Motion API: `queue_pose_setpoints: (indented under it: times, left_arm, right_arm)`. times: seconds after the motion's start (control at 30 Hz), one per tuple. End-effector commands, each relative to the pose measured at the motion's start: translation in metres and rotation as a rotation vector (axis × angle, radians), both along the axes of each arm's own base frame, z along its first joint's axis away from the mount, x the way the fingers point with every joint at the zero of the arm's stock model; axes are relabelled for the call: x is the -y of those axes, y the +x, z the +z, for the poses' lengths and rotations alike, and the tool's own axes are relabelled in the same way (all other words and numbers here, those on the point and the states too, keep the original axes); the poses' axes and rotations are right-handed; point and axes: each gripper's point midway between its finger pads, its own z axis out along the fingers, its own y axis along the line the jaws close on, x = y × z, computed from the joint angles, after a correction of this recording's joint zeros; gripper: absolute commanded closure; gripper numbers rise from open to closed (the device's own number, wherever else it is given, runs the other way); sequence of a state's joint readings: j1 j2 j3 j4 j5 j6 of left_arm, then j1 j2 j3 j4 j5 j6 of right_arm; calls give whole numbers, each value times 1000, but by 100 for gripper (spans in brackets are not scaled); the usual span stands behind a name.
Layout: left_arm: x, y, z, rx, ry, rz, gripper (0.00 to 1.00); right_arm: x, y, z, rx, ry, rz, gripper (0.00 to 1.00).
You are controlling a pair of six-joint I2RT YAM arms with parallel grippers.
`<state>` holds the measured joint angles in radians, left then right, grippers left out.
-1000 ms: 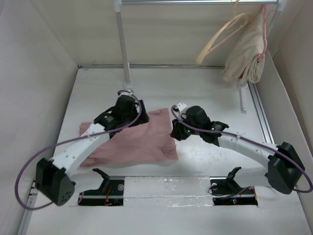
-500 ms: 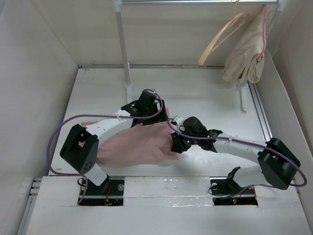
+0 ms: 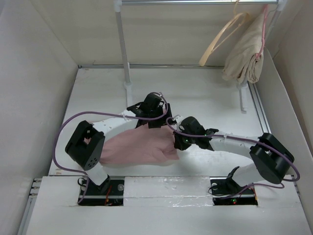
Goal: Place the trousers on the hanger
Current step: Fold the trousers at the center of the board.
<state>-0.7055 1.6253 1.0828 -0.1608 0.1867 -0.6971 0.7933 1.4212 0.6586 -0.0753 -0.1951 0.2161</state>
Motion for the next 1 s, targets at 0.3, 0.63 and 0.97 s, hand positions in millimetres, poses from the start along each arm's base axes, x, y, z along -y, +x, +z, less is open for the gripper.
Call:
queue_pose_setpoints:
  times: [0.3,0.63,0.97]
  left_arm:
    - [4,47,-37,0,104,58,26]
    - [-1,69,-60,-6,172,99,27]
    - [22,88,42,132,-14,67,23]
  right_arm:
    - [-7,-26,21,94,-13,71,100]
    - [1,-67,9,46,-2,63,100]
    - [-1,-61,47,101,-15,86,57]
